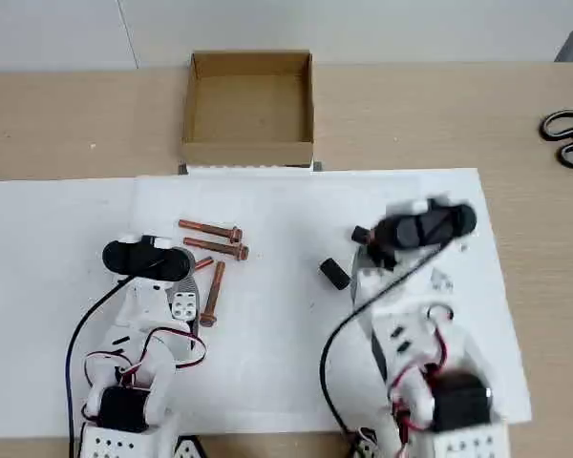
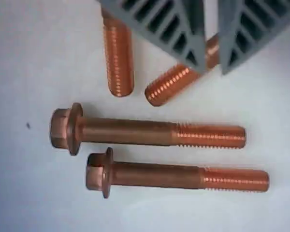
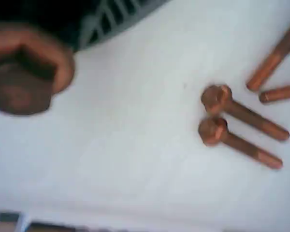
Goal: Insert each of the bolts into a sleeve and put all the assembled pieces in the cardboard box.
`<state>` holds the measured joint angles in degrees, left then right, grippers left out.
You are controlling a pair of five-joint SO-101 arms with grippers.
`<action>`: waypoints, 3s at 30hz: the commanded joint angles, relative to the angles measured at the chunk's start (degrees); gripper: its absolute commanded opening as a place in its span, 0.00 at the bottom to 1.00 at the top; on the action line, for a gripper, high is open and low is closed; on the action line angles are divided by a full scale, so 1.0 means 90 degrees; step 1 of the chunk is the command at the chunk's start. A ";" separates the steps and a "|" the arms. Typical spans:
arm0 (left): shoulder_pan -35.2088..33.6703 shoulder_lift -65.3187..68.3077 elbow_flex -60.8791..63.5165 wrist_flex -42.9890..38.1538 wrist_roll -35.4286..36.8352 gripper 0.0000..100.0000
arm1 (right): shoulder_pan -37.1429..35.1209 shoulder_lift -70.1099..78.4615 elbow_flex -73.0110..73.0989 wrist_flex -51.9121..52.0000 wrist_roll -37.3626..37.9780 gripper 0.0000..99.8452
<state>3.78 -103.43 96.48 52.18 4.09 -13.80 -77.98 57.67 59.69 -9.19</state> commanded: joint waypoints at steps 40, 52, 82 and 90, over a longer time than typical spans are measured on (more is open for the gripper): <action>-0.0029 -0.0068 -0.0024 -0.0166 -0.0020 0.01 | -0.0571 1.3407 -1.2308 -0.2056 0.0527 0.00; -0.0029 -0.0068 -0.0024 -0.0156 -0.0020 0.01 | -0.0562 1.4745 -1.3050 -0.1665 0.1602 0.00; -0.0039 -0.0068 -0.0024 -0.0147 -0.0020 0.01 | -0.0523 1.4696 -1.7123 0.3980 0.1582 0.05; -0.0039 -0.0068 -0.0024 -0.0147 -0.0010 0.01 | -0.0689 1.4081 -1.6713 0.4488 0.1368 0.04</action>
<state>3.78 -103.43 96.48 52.18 4.09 -18.99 53.36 -93.80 98.64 4.88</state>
